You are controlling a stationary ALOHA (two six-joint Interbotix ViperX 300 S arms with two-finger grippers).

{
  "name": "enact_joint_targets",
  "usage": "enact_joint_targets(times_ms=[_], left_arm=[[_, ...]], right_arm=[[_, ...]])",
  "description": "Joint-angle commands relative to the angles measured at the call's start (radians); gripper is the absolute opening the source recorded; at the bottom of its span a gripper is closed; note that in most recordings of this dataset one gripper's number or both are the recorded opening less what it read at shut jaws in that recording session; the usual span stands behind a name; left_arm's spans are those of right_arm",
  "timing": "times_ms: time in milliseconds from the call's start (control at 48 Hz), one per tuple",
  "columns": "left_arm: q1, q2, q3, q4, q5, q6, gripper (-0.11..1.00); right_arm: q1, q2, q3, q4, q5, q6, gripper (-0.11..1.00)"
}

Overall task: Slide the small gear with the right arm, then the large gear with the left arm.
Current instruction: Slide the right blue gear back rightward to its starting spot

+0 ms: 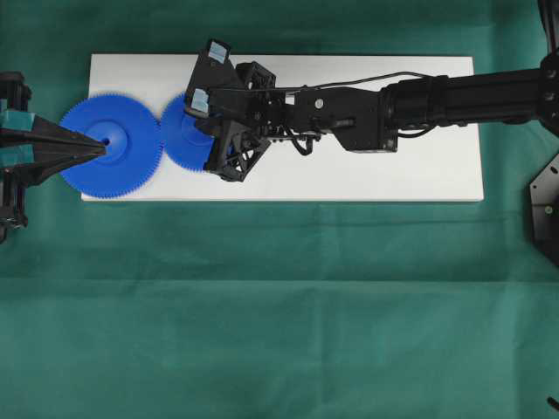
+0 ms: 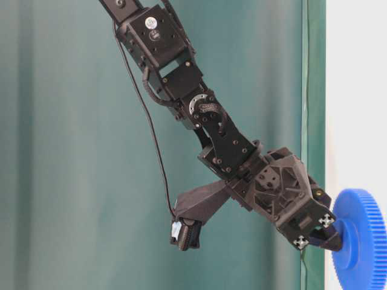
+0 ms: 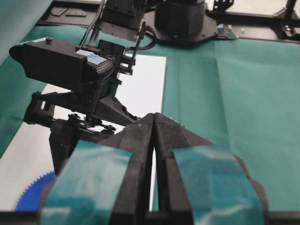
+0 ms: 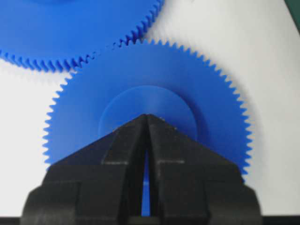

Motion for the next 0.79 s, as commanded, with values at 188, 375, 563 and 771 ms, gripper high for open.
enact_joint_targets(times_ms=[188,375,563,771], left_arm=[[0.000,0.006,-0.009,-0.002,-0.009,0.002,0.00],[0.000,0.006,-0.009,-0.002,-0.009,0.002,0.00],[0.000,0.002,-0.002,-0.002,-0.009,0.000,0.00],[0.002,0.002,0.000,-0.003,-0.009,-0.021,0.00]], right_arm=[[0.017,0.002,0.002,-0.006,0.012,0.002,0.50],[0.015,-0.002,0.005,-0.014,0.018,0.002,0.50],[0.002,-0.041,0.064,-0.018,0.043,0.002,0.50],[-0.032,-0.147,0.249,-0.018,0.037,0.005,0.50]])
